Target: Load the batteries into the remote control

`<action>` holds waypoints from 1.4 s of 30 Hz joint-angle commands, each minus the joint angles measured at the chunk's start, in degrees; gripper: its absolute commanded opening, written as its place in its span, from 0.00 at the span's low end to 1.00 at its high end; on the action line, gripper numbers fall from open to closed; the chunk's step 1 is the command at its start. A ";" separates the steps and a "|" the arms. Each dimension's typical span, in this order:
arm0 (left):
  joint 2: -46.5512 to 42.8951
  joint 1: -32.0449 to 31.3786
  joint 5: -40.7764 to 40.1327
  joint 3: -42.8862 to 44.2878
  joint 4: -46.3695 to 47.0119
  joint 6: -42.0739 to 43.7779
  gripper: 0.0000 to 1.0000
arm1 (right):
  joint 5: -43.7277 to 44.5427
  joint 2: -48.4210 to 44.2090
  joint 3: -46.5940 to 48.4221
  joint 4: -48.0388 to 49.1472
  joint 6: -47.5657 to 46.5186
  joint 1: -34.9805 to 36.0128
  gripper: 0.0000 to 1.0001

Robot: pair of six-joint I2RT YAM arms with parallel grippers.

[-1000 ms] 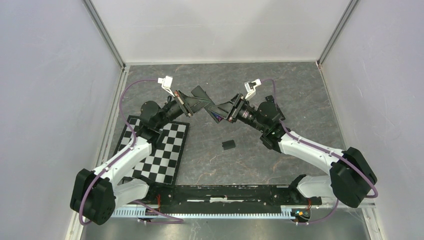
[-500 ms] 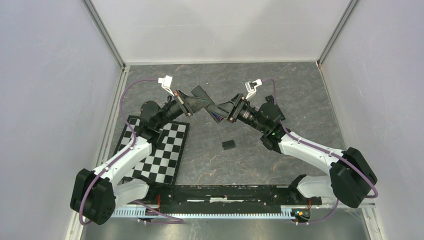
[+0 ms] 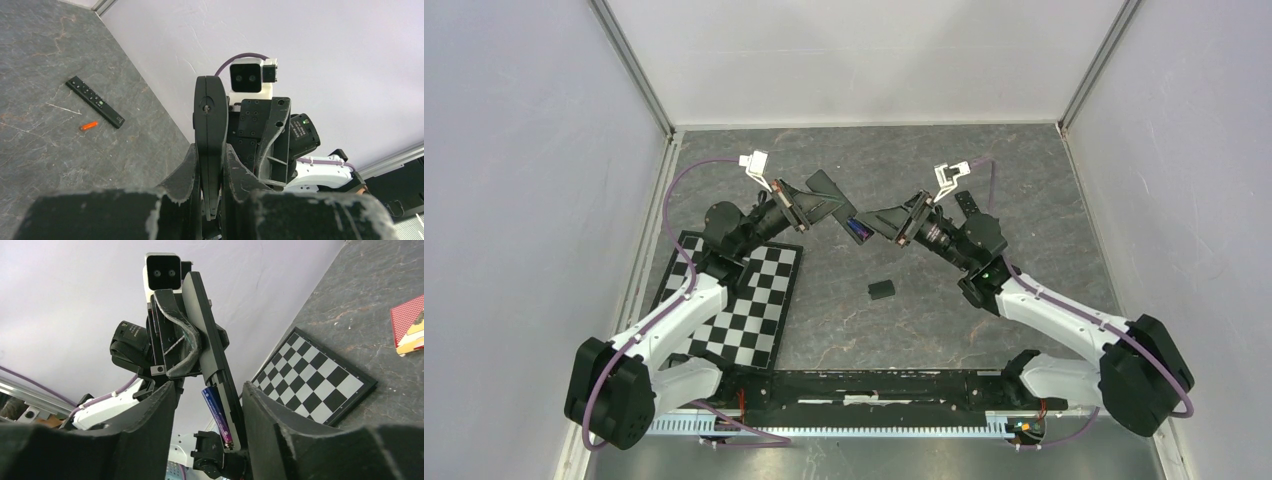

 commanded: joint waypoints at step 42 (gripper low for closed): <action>1.62 0.47 -1.98 -0.18 6.91 -4.18 0.02 | 3.54 -7.80 -8.01 0.04 -10.68 0.43 0.70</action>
